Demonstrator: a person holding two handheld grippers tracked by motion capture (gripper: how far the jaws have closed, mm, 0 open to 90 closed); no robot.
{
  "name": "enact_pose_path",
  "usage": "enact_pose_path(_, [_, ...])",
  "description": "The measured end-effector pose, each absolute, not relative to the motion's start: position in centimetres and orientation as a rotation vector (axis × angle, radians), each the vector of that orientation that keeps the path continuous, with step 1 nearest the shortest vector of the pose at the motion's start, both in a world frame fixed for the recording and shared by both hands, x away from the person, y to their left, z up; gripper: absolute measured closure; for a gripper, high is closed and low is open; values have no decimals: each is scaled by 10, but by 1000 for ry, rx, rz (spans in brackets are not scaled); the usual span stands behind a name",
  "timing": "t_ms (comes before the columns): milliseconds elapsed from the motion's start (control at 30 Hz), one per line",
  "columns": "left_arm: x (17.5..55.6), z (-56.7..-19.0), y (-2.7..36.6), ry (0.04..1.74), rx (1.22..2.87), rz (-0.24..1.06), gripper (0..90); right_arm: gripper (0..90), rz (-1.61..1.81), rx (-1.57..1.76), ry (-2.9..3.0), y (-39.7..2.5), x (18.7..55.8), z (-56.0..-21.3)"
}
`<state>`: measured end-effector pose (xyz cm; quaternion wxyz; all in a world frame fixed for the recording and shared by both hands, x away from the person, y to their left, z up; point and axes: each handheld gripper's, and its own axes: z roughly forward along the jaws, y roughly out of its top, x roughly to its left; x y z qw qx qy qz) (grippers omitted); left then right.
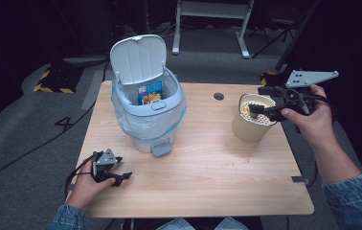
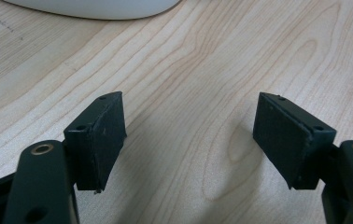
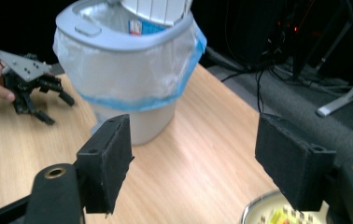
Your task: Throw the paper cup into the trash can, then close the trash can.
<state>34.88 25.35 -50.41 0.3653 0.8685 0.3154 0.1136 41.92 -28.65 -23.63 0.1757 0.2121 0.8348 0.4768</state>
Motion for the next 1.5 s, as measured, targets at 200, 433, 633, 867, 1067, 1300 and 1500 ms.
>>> enact_pose_path(200, [348,-504,253,818,2234,303,262,282,1345,633,2379,-311,412,-256])
enact_pose_path(433, [349,-502,255,840,2226,309,274,263,1313,670,2376,-330,404,-281])
enact_pose_path(633, [348,-484,265,806,2138,295,363,235,1315,676,2373,-340,400,-305])
enact_pose_path(867, [348,-451,274,723,2062,256,403,220,1289,696,2385,-348,396,-352])
enact_pose_path(1067, [348,-420,278,689,2016,204,433,276,1227,791,2436,-359,389,-405])
enact_pose_path(1300, [357,-386,284,655,1952,208,431,269,1212,845,2451,-368,385,-447])
enact_pose_path(1500, [366,-356,288,631,1915,234,424,252,1188,855,2469,-367,382,-476])
